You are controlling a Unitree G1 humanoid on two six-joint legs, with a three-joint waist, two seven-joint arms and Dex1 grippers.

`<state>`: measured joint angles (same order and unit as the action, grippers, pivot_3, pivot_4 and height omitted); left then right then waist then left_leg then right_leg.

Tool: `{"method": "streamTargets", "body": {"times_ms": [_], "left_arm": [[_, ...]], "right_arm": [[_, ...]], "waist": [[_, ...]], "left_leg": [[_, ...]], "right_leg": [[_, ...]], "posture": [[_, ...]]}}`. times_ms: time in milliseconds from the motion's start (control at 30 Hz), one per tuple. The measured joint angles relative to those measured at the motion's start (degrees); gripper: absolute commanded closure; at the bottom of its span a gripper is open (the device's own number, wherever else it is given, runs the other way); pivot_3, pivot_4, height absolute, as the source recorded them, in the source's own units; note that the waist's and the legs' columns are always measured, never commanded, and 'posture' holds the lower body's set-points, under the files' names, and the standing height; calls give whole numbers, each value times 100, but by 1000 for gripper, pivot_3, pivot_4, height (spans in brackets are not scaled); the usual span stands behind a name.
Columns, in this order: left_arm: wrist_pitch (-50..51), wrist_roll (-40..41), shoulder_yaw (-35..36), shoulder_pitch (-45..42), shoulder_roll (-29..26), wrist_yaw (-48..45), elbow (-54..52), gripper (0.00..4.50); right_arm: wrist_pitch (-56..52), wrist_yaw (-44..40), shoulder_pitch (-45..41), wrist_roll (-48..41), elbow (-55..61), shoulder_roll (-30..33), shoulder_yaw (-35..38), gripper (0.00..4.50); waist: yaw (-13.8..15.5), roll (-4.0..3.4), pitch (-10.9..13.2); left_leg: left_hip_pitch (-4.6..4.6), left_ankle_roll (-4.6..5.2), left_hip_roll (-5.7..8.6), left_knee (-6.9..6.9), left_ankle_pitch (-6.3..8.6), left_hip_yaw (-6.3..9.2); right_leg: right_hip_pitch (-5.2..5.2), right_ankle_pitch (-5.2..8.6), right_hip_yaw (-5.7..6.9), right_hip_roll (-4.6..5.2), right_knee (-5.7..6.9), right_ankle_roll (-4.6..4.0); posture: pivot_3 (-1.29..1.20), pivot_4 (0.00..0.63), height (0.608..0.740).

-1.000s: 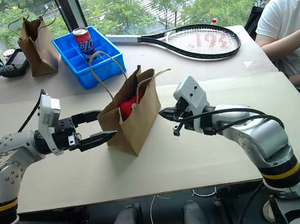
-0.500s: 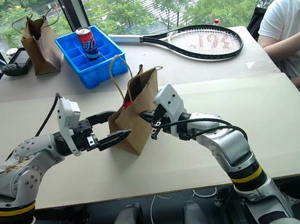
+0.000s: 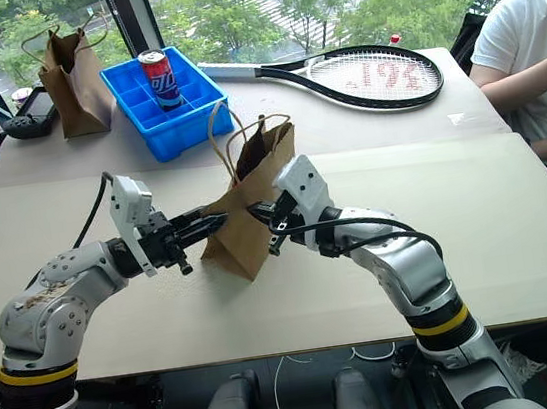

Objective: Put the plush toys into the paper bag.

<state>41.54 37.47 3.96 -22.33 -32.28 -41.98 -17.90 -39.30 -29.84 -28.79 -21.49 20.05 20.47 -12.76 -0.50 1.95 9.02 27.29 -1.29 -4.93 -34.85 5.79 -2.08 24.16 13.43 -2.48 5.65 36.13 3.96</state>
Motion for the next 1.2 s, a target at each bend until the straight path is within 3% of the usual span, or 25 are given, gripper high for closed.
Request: {"method": "streamTargets", "body": {"times_ms": [167,333,600,867,1200], "left_arm": [[-45,-100,-156,-292,44,-101,270,4470],[-562,-387,-201,-765,-430,-963,1039,4470],[-1797,-668,-800,-1913,-416,-3377,2716,4470],[-2720,-1036,-1230,-2558,-10,-4827,4156,4470],[-3196,-1091,-1760,-2776,-10,-5010,4727,4470]], "right_arm": [[-231,-35,143,-110,262,178,92,4500],[-751,-689,947,-764,1004,1513,1238,4500],[-958,-1871,1986,-1474,1065,3170,3029,4500],[-924,-2079,2313,-1585,889,3406,3710,4500],[-939,-2016,2552,-1594,970,3521,4076,4500]], "waist": [[24,0,0],[124,0,0],[120,1,0],[95,1,0],[119,1,0]], "left_leg": [[1,0,0,1,0,0],[3,-24,4,1,15,-1],[1,-18,3,-6,11,0],[2,9,4,-7,-4,2],[2,9,6,-18,-4,4]], "right_leg": [[0,0,0,-1,1,0],[-2,15,0,3,-11,-25],[-5,15,-3,2,-12,-25],[-5,10,-6,0,-6,1],[-10,19,-7,1,-5,-11]], "posture": [[0,150,740],[0,150,740],[0,150,740],[0,150,740],[0,150,740]]}}
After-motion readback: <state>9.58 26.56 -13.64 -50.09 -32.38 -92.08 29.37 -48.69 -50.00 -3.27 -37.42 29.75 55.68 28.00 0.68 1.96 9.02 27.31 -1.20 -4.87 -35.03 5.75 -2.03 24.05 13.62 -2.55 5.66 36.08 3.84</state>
